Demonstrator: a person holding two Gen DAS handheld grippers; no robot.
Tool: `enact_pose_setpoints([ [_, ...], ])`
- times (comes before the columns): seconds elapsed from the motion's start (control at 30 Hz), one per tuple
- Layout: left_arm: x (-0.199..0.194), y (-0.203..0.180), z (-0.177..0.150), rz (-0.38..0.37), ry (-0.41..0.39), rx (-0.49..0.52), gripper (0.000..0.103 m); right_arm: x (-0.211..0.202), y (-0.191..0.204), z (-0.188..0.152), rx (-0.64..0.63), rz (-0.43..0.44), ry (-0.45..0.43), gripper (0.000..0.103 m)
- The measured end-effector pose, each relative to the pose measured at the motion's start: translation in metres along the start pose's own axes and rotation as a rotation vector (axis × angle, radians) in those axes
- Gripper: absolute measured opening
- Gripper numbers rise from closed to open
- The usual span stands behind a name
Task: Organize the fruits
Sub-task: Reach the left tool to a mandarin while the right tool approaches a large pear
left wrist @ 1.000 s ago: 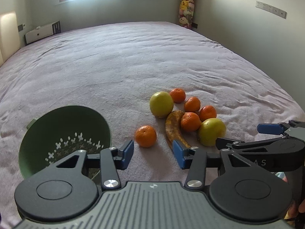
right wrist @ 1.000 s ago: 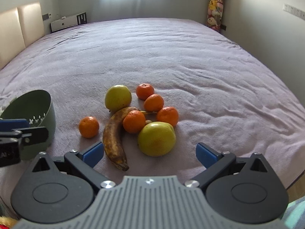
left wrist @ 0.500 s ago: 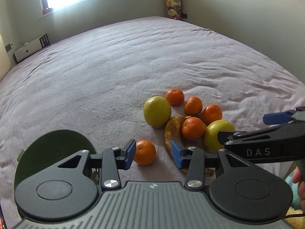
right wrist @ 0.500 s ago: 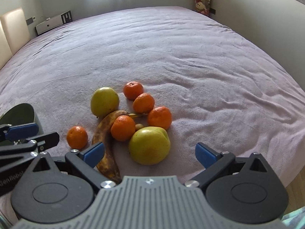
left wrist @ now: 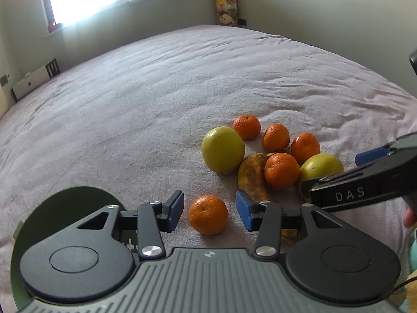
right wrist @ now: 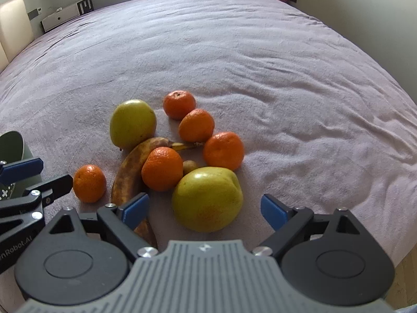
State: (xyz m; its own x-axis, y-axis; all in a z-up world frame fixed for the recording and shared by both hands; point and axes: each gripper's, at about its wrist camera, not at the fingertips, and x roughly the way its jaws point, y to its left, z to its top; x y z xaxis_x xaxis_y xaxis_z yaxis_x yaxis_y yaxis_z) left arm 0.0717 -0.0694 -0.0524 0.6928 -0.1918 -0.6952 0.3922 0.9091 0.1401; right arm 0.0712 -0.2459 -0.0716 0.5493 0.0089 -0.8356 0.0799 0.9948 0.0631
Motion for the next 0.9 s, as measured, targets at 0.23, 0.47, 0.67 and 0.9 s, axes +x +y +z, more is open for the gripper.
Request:
enact_pose_setpoints([
  [0.23,0.015,-0.014,-0.006,0.038,0.033,0.079,0.055,0.011,-0.009,-0.002,0.050,0.036,0.032,0.090],
  [0.47,0.034,-0.014,-0.012,0.043,0.094,0.107,0.056,0.022,-0.014,-0.001,0.102,0.056,0.070,0.090],
  [0.67,0.052,-0.023,-0.010,0.049,0.132,0.153,0.059,0.028,-0.016,0.000,0.112,0.059,0.081,0.087],
  [0.9,0.068,-0.015,-0.009,0.058,0.174,0.108,0.062,0.039,-0.020,0.000,0.156,0.085,0.109,0.081],
])
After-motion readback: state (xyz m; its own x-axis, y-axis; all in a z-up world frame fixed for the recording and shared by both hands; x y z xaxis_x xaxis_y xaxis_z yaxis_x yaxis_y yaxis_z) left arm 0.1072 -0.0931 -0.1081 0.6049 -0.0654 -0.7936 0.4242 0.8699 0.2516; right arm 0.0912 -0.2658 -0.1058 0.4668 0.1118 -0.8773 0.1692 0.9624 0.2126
